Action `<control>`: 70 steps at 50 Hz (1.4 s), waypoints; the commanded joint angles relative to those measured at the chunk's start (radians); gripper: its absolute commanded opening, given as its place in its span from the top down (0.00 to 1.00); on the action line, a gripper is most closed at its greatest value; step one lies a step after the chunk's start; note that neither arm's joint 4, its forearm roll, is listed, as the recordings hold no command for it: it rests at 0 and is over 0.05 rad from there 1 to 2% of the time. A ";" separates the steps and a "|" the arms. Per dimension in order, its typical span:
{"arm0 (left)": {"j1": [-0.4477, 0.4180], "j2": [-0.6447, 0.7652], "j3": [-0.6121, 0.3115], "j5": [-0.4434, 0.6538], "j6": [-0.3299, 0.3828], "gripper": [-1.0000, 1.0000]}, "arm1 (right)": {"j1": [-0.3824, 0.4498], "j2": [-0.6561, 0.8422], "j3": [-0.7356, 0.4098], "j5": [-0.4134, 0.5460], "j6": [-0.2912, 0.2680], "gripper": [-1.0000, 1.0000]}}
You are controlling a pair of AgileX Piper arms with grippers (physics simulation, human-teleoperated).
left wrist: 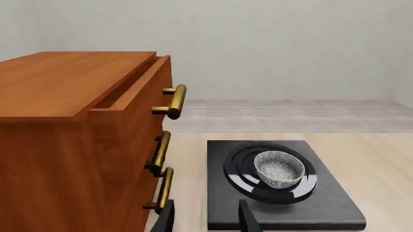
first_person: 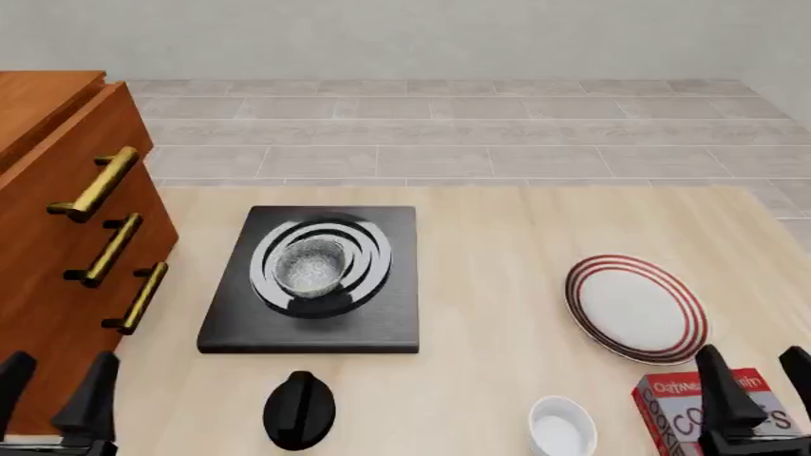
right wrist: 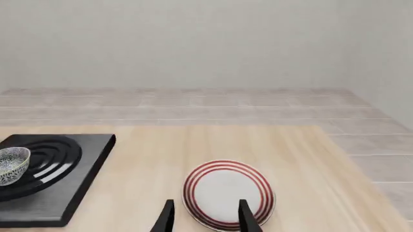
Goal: Pick the akita bowl on the stove and place it on the plate.
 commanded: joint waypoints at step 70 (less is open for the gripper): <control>0.000 0.005 -0.003 -0.001 0.000 0.00 | 0.553 1.036 -0.744 -0.057 0.030 0.00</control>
